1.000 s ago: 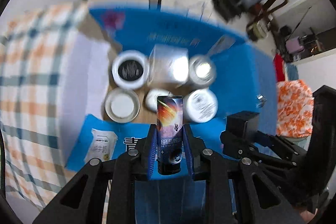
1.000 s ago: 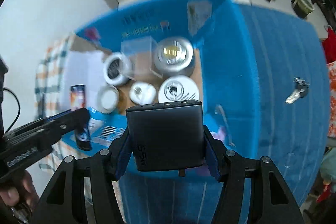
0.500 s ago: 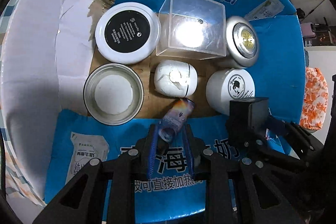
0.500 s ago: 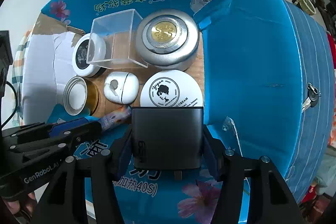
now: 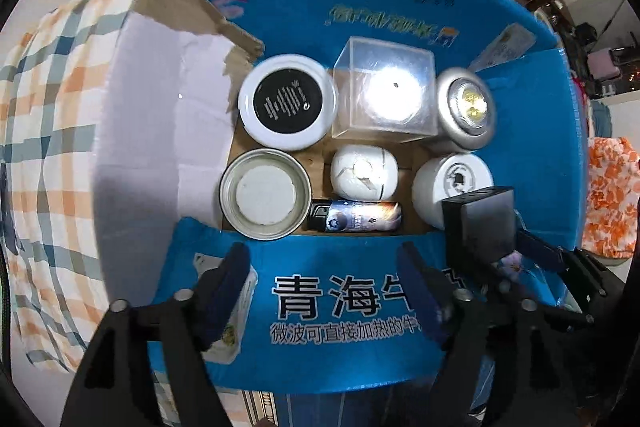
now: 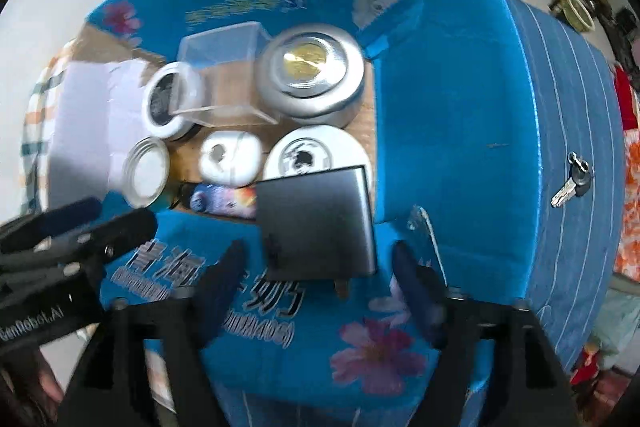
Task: Organize rigid objects
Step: 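Lower both items into the blue box and open both tools, then lift both tools out of the blue box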
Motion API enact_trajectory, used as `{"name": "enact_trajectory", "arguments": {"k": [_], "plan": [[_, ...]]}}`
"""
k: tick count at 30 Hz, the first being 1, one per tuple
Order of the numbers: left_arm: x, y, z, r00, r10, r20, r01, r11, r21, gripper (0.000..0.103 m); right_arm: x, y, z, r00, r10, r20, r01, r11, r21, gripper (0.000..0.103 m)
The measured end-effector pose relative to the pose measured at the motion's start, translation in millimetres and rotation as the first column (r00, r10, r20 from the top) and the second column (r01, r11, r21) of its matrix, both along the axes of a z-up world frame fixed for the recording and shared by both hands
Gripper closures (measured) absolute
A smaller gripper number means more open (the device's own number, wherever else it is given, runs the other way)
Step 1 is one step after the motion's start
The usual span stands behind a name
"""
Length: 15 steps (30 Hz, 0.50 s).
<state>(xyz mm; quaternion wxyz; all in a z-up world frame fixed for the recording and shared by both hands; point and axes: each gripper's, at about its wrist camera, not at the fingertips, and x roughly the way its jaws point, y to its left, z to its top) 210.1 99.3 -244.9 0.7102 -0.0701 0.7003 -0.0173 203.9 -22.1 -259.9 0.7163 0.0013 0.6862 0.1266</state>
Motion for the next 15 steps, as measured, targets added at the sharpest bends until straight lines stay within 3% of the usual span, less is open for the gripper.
{"name": "enact_trajectory", "arguments": {"k": [2, 6, 15], "plan": [[-6, 5, 12, 0.999, -0.022, 0.043, 0.019, 0.998, 0.053, 0.016, -13, -2, 17, 0.999, 0.021, 0.048, -0.020, 0.999, -0.035, 0.014], [-19, 10, 26, 0.997, -0.022, 0.074, 0.017, 0.998, 0.066, 0.001, -26, -3, 38, 0.994, 0.034, 0.105, -0.029, 0.998, -0.049, 0.011], [-41, 3, 74, 0.982, -0.004, 0.187, -0.020, 0.992, 0.123, 0.001, -54, -22, 98, 0.980, 0.014, 0.199, -0.010, 1.000, -0.020, 0.008]]}}
